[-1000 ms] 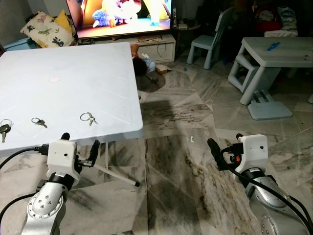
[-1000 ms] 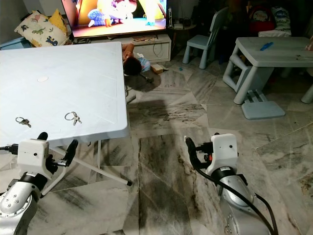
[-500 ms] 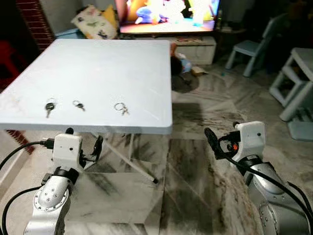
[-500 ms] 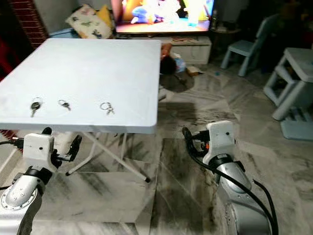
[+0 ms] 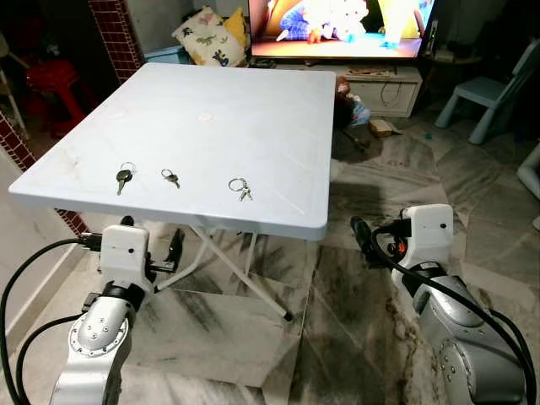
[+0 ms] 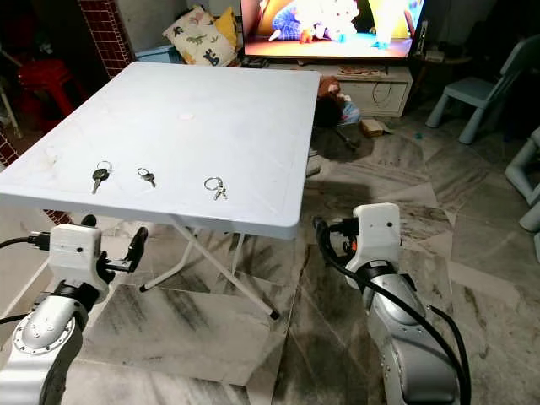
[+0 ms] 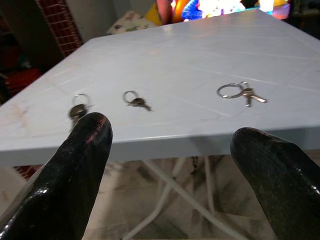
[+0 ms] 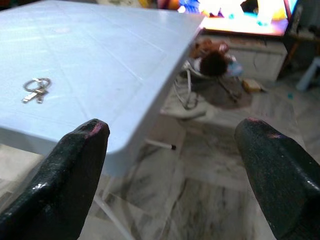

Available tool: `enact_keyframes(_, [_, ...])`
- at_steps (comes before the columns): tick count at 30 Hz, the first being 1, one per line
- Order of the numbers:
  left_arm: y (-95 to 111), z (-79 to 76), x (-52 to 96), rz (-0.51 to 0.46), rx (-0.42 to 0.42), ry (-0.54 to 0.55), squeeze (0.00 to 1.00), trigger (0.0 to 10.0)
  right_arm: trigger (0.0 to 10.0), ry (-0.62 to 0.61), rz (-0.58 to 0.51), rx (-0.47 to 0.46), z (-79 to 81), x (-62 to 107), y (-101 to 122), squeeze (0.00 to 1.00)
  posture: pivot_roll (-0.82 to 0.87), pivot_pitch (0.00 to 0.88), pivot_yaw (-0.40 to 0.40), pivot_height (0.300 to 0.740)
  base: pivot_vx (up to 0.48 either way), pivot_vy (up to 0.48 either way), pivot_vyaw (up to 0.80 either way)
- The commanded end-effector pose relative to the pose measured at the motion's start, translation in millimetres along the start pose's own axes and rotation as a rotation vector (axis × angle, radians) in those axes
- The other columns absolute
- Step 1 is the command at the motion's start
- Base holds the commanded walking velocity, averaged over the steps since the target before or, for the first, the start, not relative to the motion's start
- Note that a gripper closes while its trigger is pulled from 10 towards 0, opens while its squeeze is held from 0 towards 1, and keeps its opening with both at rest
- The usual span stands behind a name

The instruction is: Hang keys on a hook

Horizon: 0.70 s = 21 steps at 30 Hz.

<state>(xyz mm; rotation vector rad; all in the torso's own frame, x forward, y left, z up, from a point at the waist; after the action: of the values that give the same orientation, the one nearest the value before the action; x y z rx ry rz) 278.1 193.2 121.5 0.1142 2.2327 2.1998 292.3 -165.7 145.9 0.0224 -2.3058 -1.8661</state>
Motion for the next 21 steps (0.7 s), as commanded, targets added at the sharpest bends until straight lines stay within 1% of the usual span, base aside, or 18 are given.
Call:
enact_keyframes(1, [-1,-0.5,2.0,0.01,-0.002,0.0,0.0,10.0,10.0,-0.004,0.014,-0.022,-0.8,-0.4,0,0.0,0.0,0.005,0.013,0.74,0.0,0.0,0.0])
enact_keyframes(3, [-2,-2.8,3.8,0.014,0.001,-0.008,0.0,10.0,10.0,0.028,0.01,-0.003,4.1,-0.3,1,0.0,0.0,0.011,0.012,0.74,0.0,0.0,0.0])
enact_keyframes(7, [-3,-3.4,4.9,0.017,0.002,-0.009,0.0,10.0,10.0,0.037,0.005,-0.008,6.5,0.6,3,0.0,0.0,0.017,0.012,0.74,0.0,-0.061,0.0])
enact_keyframes(11, [-2,-3.2,3.4,0.017,0.002,-0.009,0.0,10.0,10.0,0.048,0.002,0.007,9.0,0.5,5,0.0,0.0,0.02,0.013,0.74,0.0,-0.296,0.0])
enact_keyframes(15, [-2,-3.0,2.1,0.017,0.006,-0.012,0.0,10.0,10.0,0.032,-0.019,0.047,9.4,0.2,9,0.0,0.0,0.023,0.017,0.74,0.0,-0.35,0.0])
enact_keyframes(19, [-2,-2.4,1.5,0.02,0.01,-0.013,0.0,10.0,10.0,0.019,-0.039,0.037,9.1,-0.1,11,0.0,0.0,0.024,0.021,0.74,0.0,-0.381,0.0])
enact_keyframes(21, [-2,-3.0,0.8,0.02,0.006,-0.015,0.0,10.0,10.0,0.015,-0.058,0.015,8.6,-0.2,13,0.0,0.0,0.023,0.024,0.74,0.0,-0.36,0.0])
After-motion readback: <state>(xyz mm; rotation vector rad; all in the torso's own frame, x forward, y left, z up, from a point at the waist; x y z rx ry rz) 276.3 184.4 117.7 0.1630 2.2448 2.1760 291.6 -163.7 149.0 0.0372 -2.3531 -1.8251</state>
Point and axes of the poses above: a point about 5 cm out from each wrist's last joint towards the gripper, its own x axis pointing back from the gripper into the wrist, its own y axis along the axis of the wrist's last joint, z = x × y, the point moved 3 cm from there along -x, pointing out of the wrist towards the gripper, and after that the axes turned 10 degrees about x, right-handed, at the moved point
